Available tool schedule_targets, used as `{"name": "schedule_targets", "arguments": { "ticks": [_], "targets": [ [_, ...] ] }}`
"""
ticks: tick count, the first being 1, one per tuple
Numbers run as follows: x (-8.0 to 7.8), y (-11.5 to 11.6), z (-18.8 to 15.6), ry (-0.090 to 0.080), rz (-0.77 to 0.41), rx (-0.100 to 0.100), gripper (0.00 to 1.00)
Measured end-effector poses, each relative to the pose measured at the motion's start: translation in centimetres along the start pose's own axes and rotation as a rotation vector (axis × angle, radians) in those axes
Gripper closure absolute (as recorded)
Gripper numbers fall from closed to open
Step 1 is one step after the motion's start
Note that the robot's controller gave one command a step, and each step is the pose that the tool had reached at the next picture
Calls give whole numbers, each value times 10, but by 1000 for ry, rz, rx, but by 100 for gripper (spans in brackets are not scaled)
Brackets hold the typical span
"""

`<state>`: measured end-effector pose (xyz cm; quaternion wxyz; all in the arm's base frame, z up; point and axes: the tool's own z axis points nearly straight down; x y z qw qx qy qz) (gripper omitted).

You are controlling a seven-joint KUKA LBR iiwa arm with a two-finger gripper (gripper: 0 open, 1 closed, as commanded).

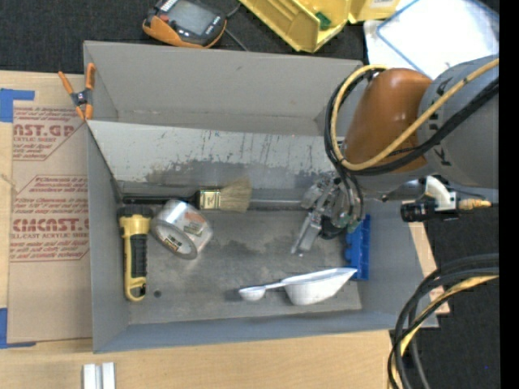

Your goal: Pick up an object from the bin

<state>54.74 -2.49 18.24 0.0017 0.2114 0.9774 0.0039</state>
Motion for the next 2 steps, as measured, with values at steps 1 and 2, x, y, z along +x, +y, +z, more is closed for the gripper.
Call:
{"name": "schedule_targets", "arguments": {
  "ticks": [1, 2],
  "targets": [
    [-11, -6, -106, -12, -125, 2, 0],
    [12, 5, -139, 6, -69, 5, 100]
  ]
}}
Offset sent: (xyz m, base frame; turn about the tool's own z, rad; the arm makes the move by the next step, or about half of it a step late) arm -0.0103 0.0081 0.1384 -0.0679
